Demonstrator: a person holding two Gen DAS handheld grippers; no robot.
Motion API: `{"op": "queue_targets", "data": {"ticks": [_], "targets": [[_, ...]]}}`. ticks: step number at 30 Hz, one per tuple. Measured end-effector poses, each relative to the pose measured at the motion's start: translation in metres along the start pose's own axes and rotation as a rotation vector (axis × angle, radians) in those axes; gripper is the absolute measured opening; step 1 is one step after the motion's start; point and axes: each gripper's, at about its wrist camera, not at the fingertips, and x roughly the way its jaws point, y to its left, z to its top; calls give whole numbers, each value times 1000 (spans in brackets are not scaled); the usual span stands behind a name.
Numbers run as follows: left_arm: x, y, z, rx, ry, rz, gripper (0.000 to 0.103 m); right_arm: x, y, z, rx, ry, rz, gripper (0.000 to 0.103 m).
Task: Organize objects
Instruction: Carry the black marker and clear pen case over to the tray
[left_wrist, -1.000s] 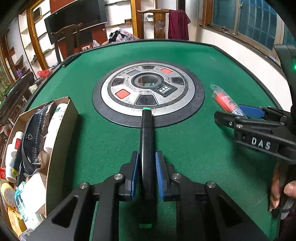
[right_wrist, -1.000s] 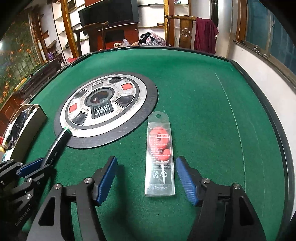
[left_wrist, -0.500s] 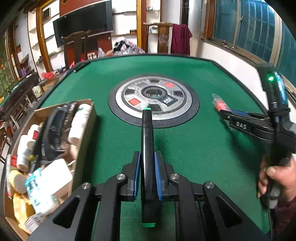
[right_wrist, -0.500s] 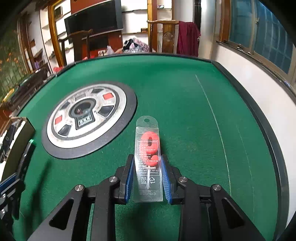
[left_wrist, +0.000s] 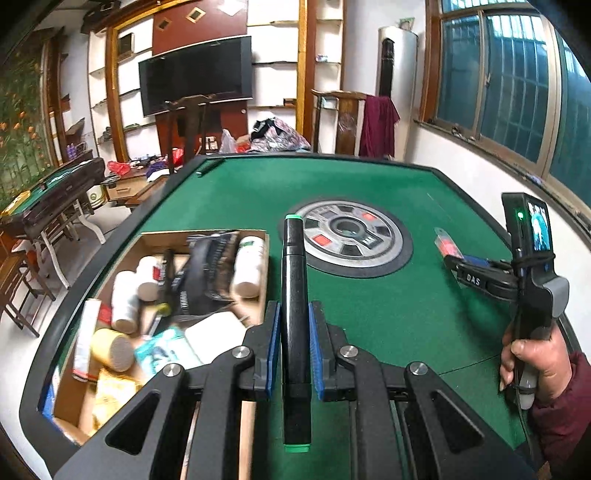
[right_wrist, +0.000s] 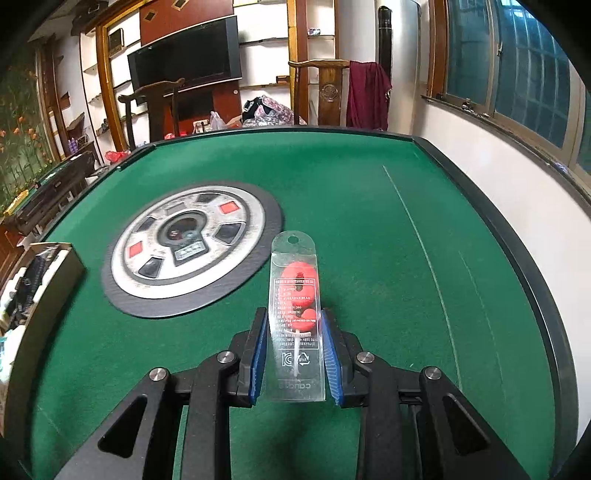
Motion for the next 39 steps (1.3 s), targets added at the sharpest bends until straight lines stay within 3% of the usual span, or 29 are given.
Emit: {"op": "queue_targets", "data": {"ticks": [14, 23, 31, 39], "targets": [[-30, 69, -18, -114, -36, 43, 15, -72, 110, 4, -150, -79, 164, 30], [-33, 117, -35, -189, -27, 64, 15, -92, 191, -4, -258, -73, 266, 30], [-39, 144, -44, -230, -40, 79, 15, -96, 236, -17, -330, -58, 301, 31], [-37, 159, -50, -264, -36, 82, 15, -99, 257, -25, -362, -51, 325, 31]]}}
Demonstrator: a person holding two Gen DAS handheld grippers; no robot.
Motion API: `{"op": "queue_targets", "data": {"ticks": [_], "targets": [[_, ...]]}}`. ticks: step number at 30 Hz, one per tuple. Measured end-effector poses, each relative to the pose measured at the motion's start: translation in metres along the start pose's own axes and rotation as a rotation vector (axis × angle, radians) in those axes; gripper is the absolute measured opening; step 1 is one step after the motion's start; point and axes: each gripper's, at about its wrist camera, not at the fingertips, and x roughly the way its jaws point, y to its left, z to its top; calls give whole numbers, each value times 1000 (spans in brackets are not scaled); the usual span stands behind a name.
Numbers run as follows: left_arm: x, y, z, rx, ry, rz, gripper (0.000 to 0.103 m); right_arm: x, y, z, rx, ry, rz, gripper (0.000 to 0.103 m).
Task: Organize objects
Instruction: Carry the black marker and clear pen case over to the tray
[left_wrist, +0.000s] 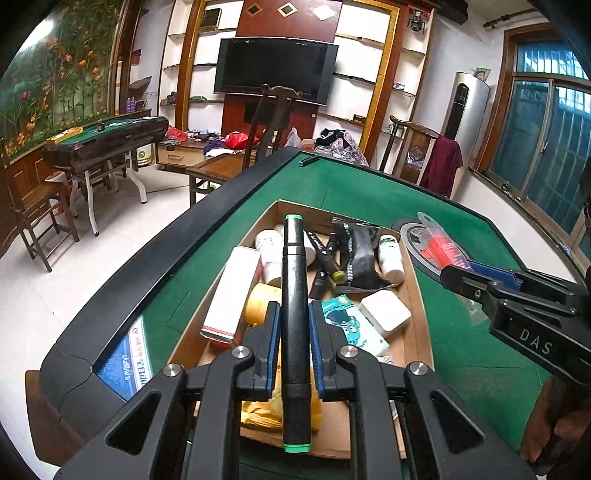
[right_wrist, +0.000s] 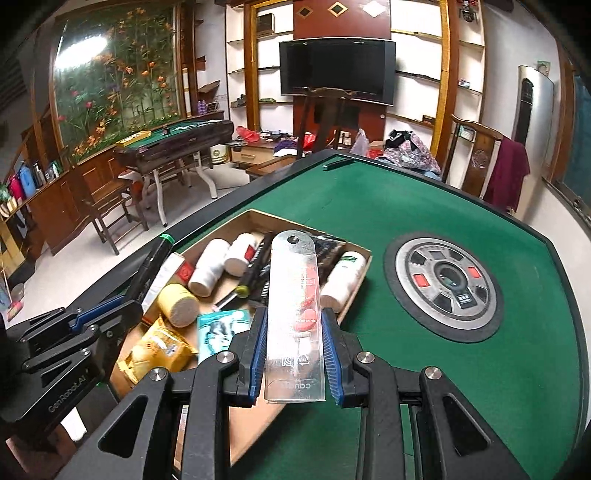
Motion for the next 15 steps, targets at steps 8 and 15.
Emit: {"op": "queue_targets", "data": {"ticks": [8, 15], "targets": [[-7, 17, -1, -18, -3, 1, 15, 9, 10, -1, -10, 26, 29, 31], [-17, 18, -6, 0, 2, -4, 15, 18, 19, -6, -16, 44, 55, 31]]}}
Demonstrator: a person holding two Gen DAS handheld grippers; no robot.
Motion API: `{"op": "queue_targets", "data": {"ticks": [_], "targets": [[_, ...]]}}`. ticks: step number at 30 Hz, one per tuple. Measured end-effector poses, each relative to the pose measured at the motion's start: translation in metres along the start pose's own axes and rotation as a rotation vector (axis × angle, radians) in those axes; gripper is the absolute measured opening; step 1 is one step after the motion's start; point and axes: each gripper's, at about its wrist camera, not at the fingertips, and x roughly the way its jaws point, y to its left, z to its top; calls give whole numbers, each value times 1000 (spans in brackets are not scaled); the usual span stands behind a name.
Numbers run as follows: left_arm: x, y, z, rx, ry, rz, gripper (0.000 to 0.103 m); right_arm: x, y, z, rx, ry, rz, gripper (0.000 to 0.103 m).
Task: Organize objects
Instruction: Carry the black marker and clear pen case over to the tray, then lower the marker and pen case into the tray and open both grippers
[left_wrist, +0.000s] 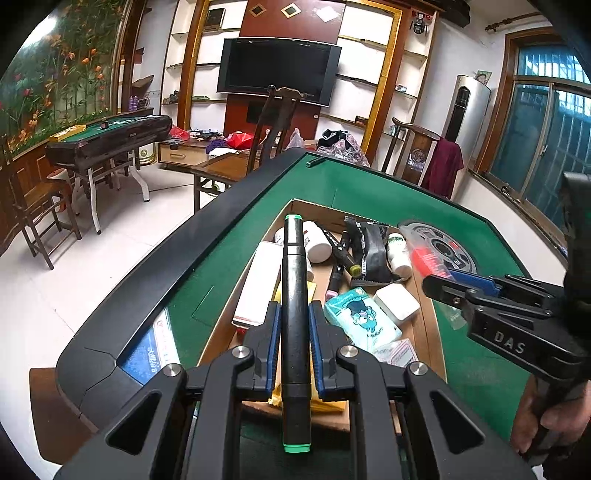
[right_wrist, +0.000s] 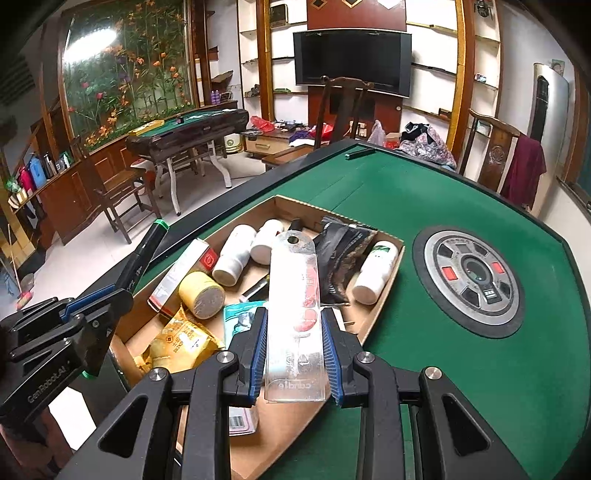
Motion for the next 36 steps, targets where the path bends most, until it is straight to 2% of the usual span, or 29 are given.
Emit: {"op": "queue_targets", "data": {"ticks": [8, 16, 25, 36], "targets": [[8, -8, -6, 9, 29, -31, 15, 13, 11, 5, -10, 20, 23, 31], [30, -16, -4, -6, 76, -69, 15, 49, -2, 24, 47, 93, 90, 31], [53, -26, -5, -14, 121, -93, 15, 86, -15, 40, 105, 155, 100, 31], [68, -31, -8, -16, 160, -116, 15, 115, -11, 65, 90, 192, 64, 31]]}}
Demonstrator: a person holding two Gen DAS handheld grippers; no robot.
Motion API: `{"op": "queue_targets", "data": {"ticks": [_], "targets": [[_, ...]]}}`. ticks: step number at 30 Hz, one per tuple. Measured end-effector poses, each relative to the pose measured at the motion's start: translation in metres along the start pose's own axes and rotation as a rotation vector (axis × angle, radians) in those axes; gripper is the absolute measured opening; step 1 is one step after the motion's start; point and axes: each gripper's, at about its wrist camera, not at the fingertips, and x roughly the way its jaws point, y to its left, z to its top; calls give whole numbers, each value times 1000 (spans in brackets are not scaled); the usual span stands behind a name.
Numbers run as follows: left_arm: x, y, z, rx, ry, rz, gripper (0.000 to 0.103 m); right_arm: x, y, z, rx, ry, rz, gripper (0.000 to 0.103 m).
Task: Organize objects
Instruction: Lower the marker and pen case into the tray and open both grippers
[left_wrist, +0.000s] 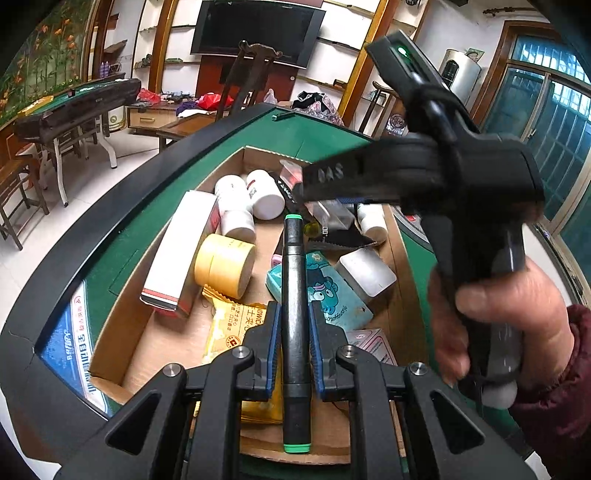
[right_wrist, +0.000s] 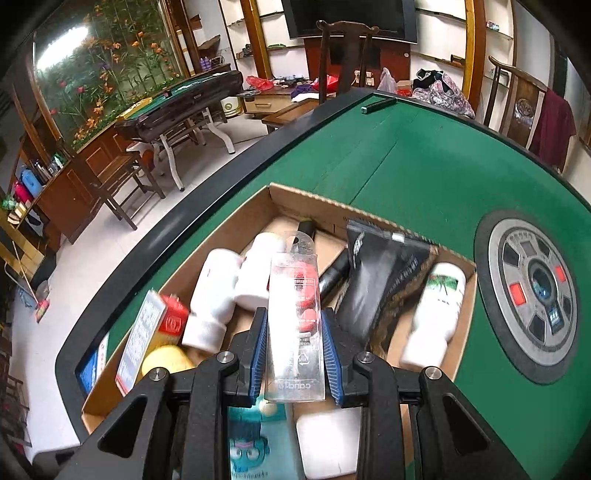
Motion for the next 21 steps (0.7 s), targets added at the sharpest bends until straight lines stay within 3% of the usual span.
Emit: {"op": "queue_targets", "data": {"ticks": [21], "targets": [[8, -4, -4, -3, 12, 18, 15, 25, 2, 21, -10, 49, -76, 31]]}}
